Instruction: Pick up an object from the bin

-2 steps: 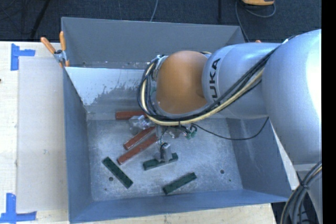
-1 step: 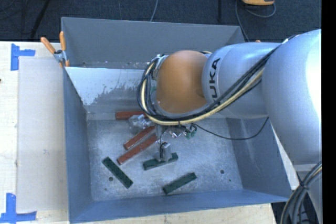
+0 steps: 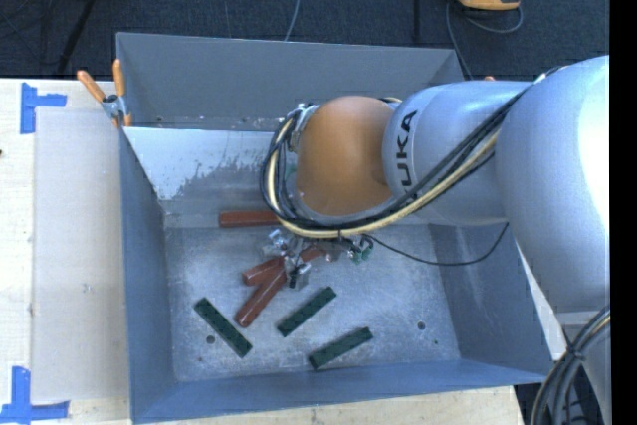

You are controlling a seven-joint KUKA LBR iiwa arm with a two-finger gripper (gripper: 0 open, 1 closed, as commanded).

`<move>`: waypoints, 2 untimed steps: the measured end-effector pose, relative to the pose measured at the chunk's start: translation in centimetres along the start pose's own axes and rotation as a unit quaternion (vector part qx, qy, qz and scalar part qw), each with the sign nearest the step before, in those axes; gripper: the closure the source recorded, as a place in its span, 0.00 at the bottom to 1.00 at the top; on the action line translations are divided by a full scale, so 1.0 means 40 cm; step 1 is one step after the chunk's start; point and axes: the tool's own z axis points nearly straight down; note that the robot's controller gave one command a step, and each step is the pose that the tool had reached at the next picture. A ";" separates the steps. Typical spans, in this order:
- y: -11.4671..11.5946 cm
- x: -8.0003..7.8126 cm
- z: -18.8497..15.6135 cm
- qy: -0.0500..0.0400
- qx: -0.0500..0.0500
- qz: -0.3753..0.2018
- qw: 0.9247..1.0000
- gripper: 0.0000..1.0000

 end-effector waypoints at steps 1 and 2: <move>0.000 -0.004 -0.128 -0.001 0.001 0.001 1.000 1.00; 0.001 -0.005 -0.142 0.000 0.000 0.002 1.000 1.00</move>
Offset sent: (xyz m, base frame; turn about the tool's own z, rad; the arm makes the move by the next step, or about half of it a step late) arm 0.0000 0.0000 0.0485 0.0000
